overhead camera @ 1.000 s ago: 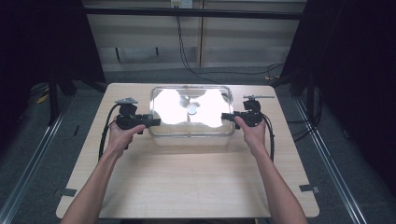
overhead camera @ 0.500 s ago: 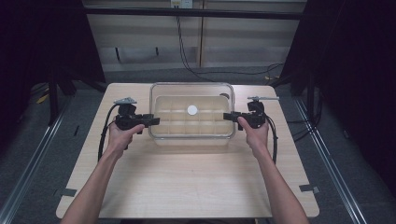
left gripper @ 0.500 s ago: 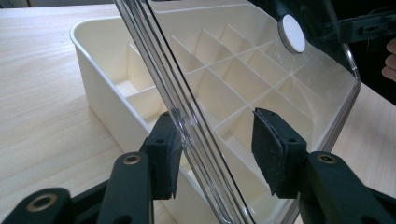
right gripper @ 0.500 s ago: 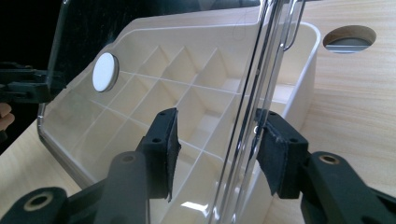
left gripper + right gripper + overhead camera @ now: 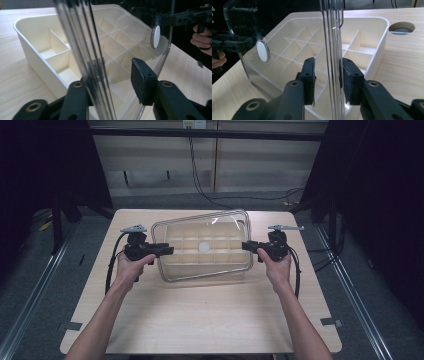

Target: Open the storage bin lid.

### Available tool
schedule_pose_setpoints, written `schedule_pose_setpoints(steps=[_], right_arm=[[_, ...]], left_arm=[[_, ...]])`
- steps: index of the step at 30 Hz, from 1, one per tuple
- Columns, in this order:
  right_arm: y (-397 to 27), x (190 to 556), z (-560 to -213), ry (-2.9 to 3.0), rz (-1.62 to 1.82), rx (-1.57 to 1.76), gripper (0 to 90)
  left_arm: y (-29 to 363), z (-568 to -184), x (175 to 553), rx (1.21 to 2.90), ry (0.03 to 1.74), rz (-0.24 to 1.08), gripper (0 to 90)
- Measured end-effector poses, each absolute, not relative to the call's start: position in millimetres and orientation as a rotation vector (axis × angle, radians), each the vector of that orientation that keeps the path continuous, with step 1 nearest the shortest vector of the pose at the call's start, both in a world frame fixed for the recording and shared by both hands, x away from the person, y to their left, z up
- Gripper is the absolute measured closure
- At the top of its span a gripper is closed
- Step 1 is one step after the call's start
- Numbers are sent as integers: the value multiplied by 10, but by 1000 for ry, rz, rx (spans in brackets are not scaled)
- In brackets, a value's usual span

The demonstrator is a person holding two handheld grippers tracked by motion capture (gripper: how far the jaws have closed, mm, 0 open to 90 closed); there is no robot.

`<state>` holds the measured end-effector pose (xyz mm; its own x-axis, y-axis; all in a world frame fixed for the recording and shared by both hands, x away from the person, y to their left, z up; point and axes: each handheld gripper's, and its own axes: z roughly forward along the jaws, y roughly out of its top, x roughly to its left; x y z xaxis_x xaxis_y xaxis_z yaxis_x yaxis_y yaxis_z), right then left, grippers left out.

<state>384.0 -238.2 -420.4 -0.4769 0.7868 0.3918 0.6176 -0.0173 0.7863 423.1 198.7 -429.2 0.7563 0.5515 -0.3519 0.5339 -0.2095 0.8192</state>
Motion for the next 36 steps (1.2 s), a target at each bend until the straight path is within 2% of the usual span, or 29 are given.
schedule_pose_setpoints(steps=[36], right_arm=[[-2387,3523,-4266,2086,1609,1497,703]], left_arm=[[2097,-4222,3895,1816,829,0,639]])
